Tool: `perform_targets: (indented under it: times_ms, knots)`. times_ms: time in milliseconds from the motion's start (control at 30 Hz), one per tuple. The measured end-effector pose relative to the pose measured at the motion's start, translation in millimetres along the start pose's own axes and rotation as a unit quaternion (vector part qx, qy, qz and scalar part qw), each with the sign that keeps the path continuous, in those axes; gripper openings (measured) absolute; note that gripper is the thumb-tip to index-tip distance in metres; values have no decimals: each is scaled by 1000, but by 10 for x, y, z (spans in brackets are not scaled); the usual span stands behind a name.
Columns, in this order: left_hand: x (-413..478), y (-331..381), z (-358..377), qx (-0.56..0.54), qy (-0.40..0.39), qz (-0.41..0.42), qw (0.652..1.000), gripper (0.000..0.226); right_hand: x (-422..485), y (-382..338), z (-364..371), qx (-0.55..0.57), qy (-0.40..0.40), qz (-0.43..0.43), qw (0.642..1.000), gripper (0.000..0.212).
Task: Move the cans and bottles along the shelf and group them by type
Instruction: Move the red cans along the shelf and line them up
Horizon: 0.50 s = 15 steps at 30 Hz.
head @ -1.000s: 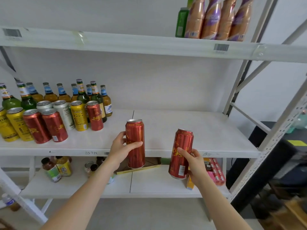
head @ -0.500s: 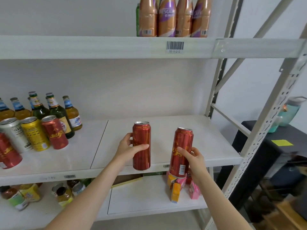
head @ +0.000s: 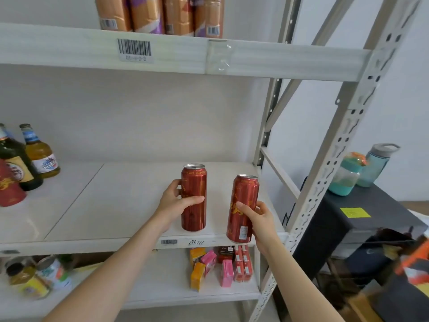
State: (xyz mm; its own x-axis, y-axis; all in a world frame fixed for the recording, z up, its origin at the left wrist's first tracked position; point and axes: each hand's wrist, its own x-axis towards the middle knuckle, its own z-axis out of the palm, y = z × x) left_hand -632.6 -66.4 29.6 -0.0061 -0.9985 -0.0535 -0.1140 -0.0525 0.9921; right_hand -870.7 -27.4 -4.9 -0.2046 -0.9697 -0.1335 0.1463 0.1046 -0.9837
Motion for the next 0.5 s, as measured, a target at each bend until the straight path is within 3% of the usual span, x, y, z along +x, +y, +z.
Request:
perform_targets:
  times_ms: [367, 500]
  knots:
    - [333, 56, 714, 17, 10, -3, 1000, 62, 635, -113, -493, 2, -21, 6, 1000, 66]
    - [629, 19, 778, 24, 6, 2, 1000, 60, 973, -109, -465, 9, -24, 2, 1000, 56]
